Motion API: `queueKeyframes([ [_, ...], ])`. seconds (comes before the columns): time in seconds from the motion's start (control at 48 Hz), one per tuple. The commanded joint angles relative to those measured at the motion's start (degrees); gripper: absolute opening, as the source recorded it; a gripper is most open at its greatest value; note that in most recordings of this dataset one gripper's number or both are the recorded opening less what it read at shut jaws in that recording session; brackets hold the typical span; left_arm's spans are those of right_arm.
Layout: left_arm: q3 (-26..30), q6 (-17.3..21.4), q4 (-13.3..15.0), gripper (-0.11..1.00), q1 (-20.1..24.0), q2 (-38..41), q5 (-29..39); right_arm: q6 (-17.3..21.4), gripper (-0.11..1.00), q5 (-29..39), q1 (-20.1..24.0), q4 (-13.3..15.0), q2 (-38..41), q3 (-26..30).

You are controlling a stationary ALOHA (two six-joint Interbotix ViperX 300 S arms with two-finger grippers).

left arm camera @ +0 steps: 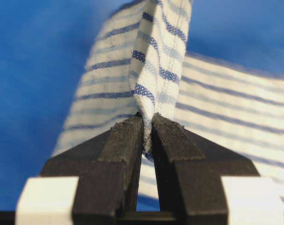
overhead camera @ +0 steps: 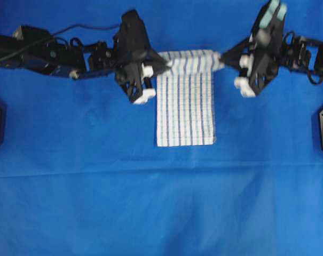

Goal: Fold the blue towel.
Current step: 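Fold the top end down onto the bottom half with both grippers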

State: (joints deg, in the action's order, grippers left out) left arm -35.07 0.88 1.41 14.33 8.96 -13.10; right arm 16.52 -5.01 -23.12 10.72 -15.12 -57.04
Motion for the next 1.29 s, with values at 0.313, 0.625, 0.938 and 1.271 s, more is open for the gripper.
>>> queueKeyframes([
  [0.313,-1.76,-0.88,-0.09,0.04,-10.55,-2.02,1.85,1.41,0.08,3.52,13.18,-0.88,0.00,0.18],
  [0.625,-2.11,-0.97,-0.09,0.04,-13.36,-1.58,3.69,3.78,0.08,3.25,16.79,-0.97,3.69,0.09],
  [0.938,-1.93,-1.14,0.09,0.04,-13.27,0.62,2.99,4.48,0.08,3.16,17.05,-0.97,5.54,0.62],
  [1.271,-1.85,-1.14,0.09,0.18,-12.30,1.85,2.90,4.66,0.11,0.44,17.67,-0.97,9.40,2.64],
])
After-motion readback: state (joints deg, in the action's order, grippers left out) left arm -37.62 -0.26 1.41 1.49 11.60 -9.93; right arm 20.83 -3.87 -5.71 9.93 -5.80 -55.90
